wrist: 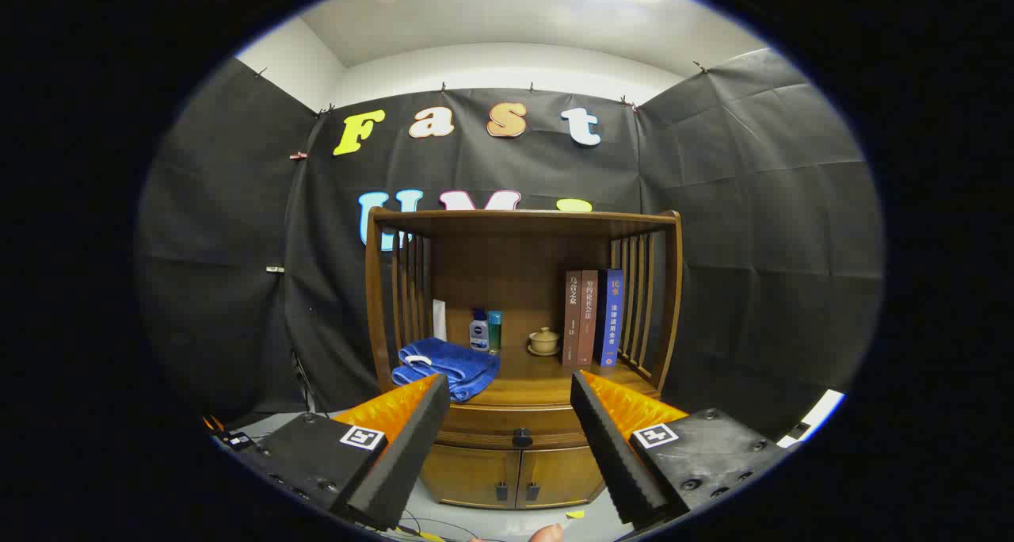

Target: Pull open the drawer, take out the items inside it, and place them on the countertop above the cabinet.

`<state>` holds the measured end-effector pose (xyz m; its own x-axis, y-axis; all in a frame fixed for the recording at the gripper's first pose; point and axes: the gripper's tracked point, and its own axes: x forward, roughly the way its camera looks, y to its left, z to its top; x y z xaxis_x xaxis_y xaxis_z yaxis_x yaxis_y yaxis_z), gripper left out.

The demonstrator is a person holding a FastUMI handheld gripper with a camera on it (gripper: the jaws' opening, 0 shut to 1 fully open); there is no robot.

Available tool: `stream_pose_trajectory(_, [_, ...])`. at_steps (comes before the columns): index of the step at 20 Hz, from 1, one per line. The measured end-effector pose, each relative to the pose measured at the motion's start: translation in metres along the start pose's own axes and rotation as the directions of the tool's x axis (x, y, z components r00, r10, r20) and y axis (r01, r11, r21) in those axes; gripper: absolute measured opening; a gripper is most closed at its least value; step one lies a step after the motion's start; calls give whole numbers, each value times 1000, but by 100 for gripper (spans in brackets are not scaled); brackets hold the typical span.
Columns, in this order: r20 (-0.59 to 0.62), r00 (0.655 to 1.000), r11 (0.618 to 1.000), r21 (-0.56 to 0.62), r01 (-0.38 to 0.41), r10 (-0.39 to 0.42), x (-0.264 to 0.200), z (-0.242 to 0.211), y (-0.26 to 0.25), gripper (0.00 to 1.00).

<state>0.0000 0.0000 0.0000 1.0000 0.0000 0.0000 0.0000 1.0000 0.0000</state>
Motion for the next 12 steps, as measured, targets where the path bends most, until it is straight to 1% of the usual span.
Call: stream_pose_trajectory(12, [-5, 1000, 1000, 15, -5, 5, -3, 4, -1, 98])
